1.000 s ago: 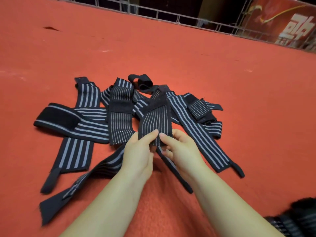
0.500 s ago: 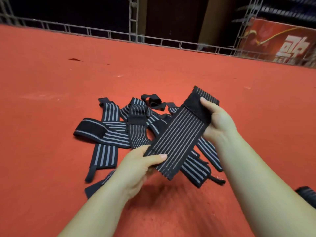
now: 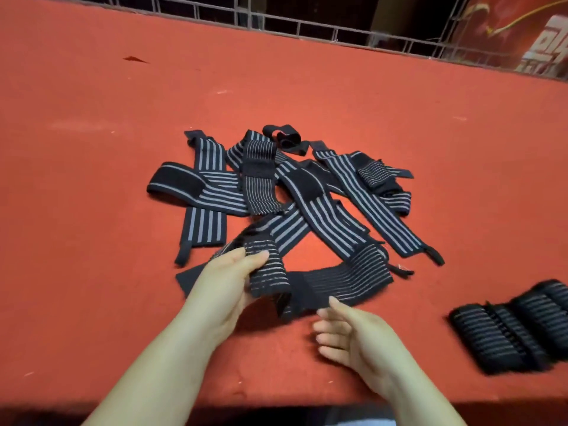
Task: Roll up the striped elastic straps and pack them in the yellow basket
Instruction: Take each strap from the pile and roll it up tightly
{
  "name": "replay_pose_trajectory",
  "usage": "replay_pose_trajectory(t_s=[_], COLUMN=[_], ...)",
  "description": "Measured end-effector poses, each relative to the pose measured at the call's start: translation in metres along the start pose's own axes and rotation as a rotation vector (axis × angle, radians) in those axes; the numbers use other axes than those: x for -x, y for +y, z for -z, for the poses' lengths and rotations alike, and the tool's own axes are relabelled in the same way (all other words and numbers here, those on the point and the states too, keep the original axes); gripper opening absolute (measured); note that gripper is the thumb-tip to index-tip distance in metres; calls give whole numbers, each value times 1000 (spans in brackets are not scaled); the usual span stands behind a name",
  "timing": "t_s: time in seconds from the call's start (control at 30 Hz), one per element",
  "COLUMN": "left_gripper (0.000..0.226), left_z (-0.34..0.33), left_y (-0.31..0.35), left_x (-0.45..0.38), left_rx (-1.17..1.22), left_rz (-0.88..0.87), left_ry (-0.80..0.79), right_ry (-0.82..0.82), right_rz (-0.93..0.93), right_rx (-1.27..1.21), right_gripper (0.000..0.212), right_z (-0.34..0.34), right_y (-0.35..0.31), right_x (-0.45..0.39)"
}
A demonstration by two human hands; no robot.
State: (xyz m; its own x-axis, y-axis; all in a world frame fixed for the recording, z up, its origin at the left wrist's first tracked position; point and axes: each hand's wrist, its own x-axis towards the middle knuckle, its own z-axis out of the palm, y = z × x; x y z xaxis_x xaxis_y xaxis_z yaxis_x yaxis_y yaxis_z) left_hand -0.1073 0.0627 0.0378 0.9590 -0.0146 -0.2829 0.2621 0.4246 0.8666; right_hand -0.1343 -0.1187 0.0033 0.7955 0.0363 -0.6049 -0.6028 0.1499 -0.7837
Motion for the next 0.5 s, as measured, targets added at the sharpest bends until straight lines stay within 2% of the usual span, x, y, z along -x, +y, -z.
replay_pose_trajectory(t_s=[0.07,0.13,0.17,0.23,0.27,0.33,0.4,0.43,0.5], left_gripper=[17,18,18,16,17,28,46,56,63], left_z=[-5,-10,-12,-16,-18,-20,-16,-12,-3], left_y=[-2,-4,-6,-8,-8,-8,-8,-8,-7], left_x=[4,7,9,13,17,20,21,22,23], left_rx=[-85,-142,-167,-192,-185,-124,-116,-194,-610], left_rz=[-40,-78,-97,-118,-120,-113,-134,-176,-405], left_ry=[-9,-13,-25,-66,-93,-125,-128,-126,-101], right_ry=[53,93,45,-113,-149,-109,-3,41,62], right_rz=[197,492,617,775,837,968,998,974,906], right_rx=[161,270,332,540,631,648,503,429,350], right_gripper=[22,13,17,49,56,51,35,28,28], right_z=[-8,-15,-18,-22,-24,-28,-29,-26,-20], right_y=[-2,-11,-15,-17,-16,-12,-11,-12,-15], right_x=[9,17,21,26,27,25,22,21,23])
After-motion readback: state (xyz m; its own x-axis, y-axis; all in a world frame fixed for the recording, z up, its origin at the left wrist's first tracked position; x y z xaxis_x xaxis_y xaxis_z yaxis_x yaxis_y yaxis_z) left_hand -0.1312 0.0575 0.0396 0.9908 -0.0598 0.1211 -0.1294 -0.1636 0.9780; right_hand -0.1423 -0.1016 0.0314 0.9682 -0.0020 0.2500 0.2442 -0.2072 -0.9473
